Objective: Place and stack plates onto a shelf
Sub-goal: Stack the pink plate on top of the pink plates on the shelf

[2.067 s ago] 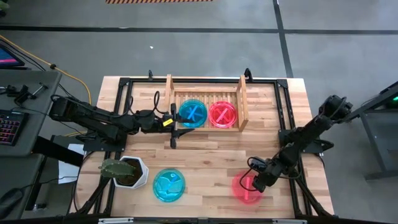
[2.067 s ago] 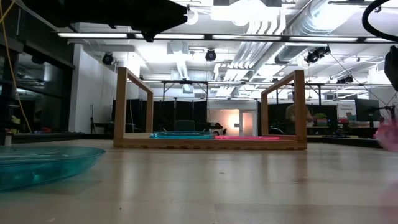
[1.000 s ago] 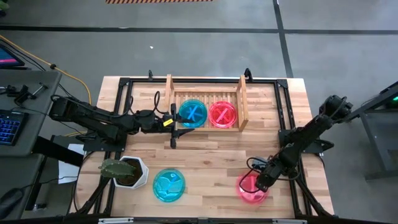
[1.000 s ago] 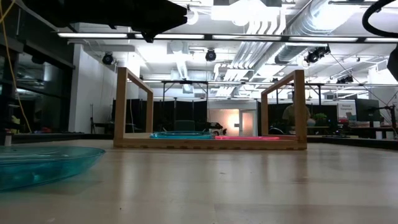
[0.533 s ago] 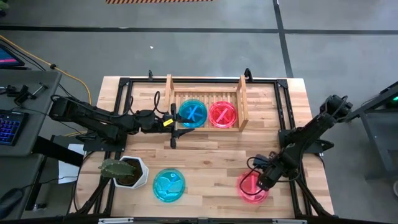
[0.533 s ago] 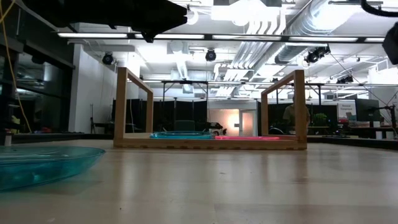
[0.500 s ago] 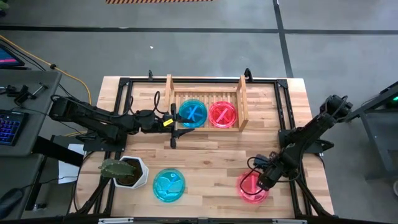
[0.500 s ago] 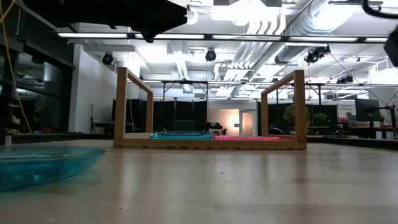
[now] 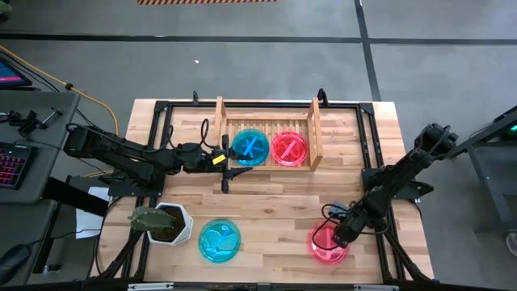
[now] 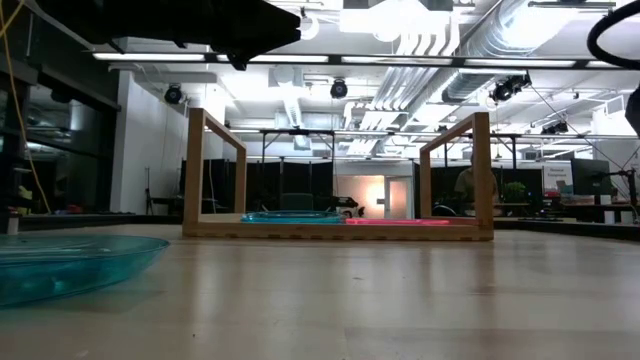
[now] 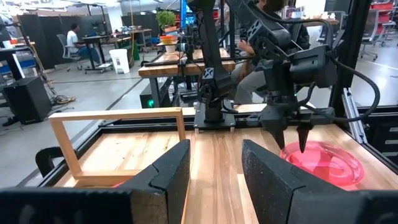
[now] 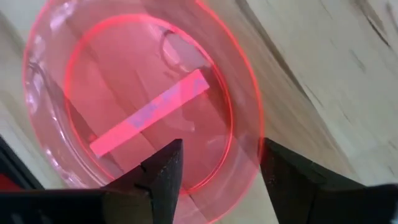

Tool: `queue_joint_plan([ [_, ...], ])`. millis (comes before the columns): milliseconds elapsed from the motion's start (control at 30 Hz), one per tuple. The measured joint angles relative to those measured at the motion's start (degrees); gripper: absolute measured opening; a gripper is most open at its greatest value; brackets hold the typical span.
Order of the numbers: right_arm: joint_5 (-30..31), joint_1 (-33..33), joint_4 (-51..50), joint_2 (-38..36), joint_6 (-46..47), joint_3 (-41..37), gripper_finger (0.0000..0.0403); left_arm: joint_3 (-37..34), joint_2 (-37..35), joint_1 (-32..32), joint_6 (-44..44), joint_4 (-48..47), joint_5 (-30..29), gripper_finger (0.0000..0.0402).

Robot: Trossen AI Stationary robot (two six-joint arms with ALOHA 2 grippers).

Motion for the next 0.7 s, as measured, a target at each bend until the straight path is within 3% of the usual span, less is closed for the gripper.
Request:
queue_joint_plan([
  [400,4.0,0.0,0.5,0.0,1.5,0.0,0.0072,0.0,0.0,0.0,0.0,-0.8,0.0,0.0133],
  [567,5.0,0.0,0.3,0.4,2.6,0.0,0.0072,0.0,0.0,0.0,0.0,-0.8,0.0,0.0133],
  [700,4.4,0.0,1.6,3.1,2.3,0.0,0.0097,0.0,0.0,0.0,0.0,-0.9,0.0,0.0133],
])
